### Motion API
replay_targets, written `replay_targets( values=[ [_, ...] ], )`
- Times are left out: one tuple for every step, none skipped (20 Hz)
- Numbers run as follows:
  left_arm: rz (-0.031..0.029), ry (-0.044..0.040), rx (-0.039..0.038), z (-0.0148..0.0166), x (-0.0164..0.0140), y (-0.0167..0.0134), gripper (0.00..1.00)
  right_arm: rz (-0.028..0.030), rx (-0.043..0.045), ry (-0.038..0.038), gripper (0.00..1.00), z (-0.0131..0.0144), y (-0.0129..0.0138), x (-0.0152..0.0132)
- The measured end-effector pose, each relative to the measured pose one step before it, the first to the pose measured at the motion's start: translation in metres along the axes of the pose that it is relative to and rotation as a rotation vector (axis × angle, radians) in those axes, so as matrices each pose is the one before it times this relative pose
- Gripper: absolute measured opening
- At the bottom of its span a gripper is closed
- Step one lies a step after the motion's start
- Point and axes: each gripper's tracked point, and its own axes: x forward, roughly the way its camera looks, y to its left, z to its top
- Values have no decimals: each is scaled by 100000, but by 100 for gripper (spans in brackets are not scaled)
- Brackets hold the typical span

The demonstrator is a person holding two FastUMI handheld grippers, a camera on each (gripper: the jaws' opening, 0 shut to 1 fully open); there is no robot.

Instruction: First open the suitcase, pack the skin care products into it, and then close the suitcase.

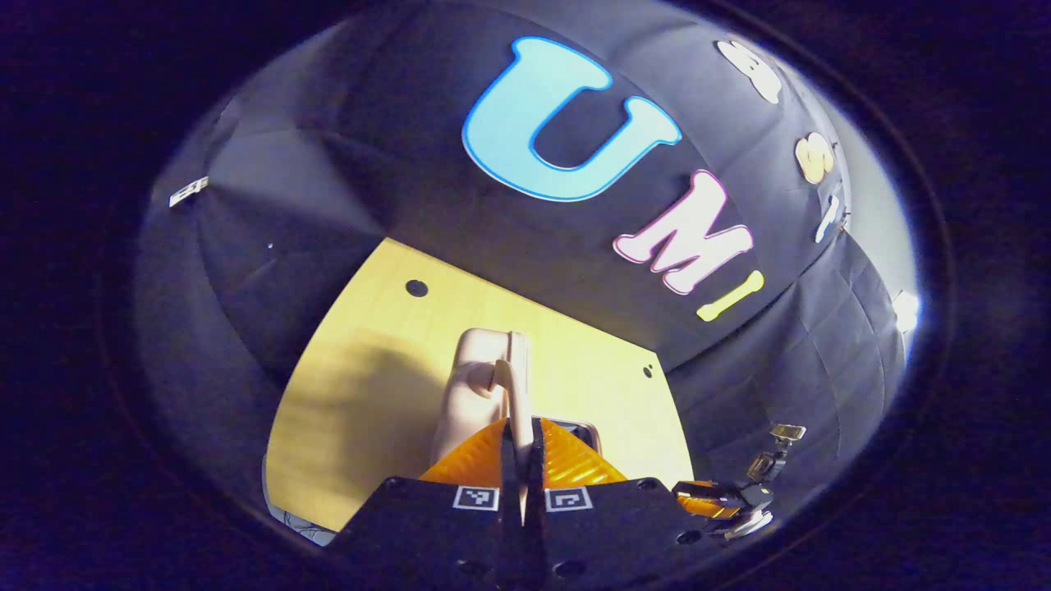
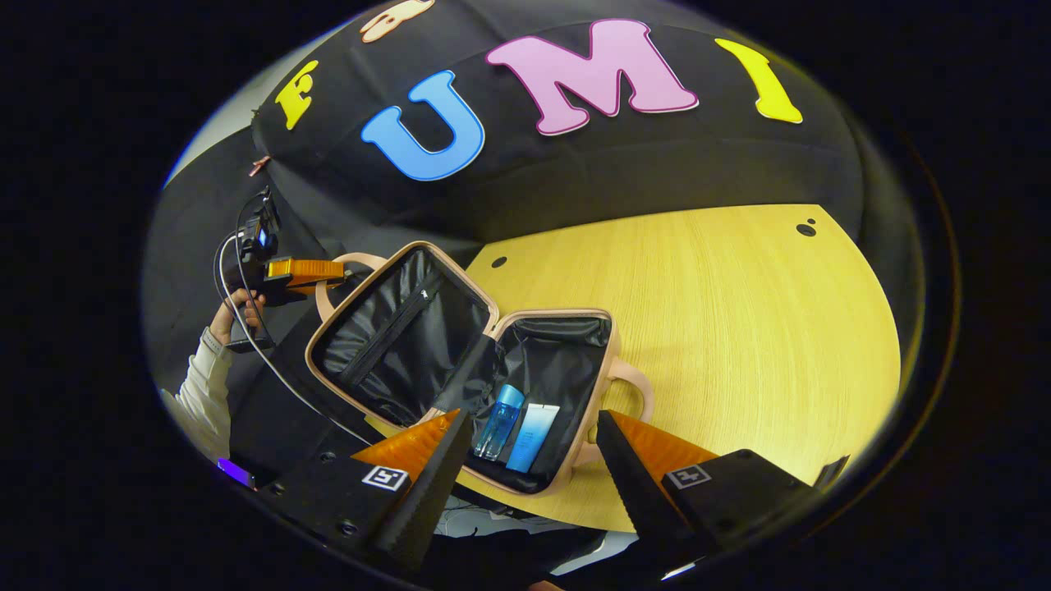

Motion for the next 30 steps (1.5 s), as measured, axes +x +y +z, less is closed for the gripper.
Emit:
replay_targets(
  values=[
    [-1916, 1215, 1919, -618, 508, -2229, 6, -178, -986, -725, 97, 299, -523, -638],
    [-1168, 500, 1434, -574, 580, -2018, 6, 53, -724, -954, 97, 477, -711, -712],
    [-1961, 1170, 545, -507, 967, -2469, 6, 273, -622, -1259, 97, 461, -599, -669],
    [-2195, 1543, 672, -705, 1023, -2222, 6, -200, -374, -995, 97, 403, -777, -747],
    [-1737, 453, 508, -1159, 1179, -1720, 6, -459, -119, -583, 97, 259, -913, -872],
    [-2570, 2762, 546, -1489, 1097, -1699, 6, -541, -125, -398, 97, 202, -847, -811],
    [-1495, 1824, 712, -1568, 1009, -1380, 6, -413, -334, -593, 97, 202, -832, -848],
    [-2509, 3653, 368, -1626, 1605, -1538, 6, -802, -577, -476, 97, 165, -911, -808],
    [-1442, 3558, -610, -1836, 1632, -1206, 6, -1152, -525, -86, 97, -103, -1006, -713],
    [-1503, 3341, -254, -1827, 2341, -1306, 6, -801, -335, -40, 97, -172, -909, -421],
    [61, 3776, 2208, -2042, 2728, -688, 2, -722, 123, 138, 98, -200, -816, -427],
    [1206, 3455, 1571, -1835, 2588, -228, 6, -968, 800, 694, 97, -395, -921, -376],
    [1349, 4424, -117, -1663, 3020, -36, 6, -738, 1421, 519, 97, -283, -851, -322],
    [1860, 3889, 279, -1698, 1864, -256, 6, -283, 1450, -156, 98, -195, -571, -358],
    [2706, 3152, 541, -1224, 1738, 300, 6, -606, 1045, -201, 97, -68, -544, -403],
    [3529, 2624, 1408, -1069, 1533, 575, 6, -923, 494, -122, 97, -90, -491, -194],
    [2952, 2562, 1380, -770, 1624, 501, 6, -1058, 50, -303, 97, -140, -633, -365],
    [3146, 2275, 1032, -691, 960, 204, 6, -847, -386, -211, 97, -129, -781, -405],
    [1592, 1977, -648, -471, 985, -220, 6, -1119, -543, 258, 97, -218, -684, -299],
    [1930, 768, 701, -276, 624, -62, 8, -1006, -251, 21, 98, -278, -663, -172],
    [2220, 677, 1894, -325, 694, 207, 10, -965, 396, 398, 98, -216, -549, -244],
    [3076, 306, 1976, -190, 344, -1, 11, -211, 806, 153, 98, -146, -316, -80],
    [3028, 329, 1448, -137, 450, -45, 13, 69, 657, -59, 97, -11, -183, -83],
    [2436, -125, 343, -125, 377, -87, 23, 19, -166, -5, 97, 60, -11, -98],
    [3954, -356, 655, 142, -43, 458, 22, -542, -959, -252, 97, 157, -187, -82],
    [1672, -1425, 944, 177, -206, 282, 39, -433, -1245, -504, 97, 255, -200, -23],
    [2090, -2217, 1090, 328, -734, -10, 42, -530, -1038, -872, 97, 397, -224, 117],
    [2676, -3006, 1371, 658, -659, 290, 43, -713, -595, -1320, 98, 468, -192, 43],
    [2380, -4859, 1616, 924, -631, 181, 55, -1142, -511, -1793, 98, 602, -207, 132],
    [920, -5592, 1370, 1219, -946, -234, 58, -2649, -1371, -2632, 98, 806, -432, 105]
  ],
)
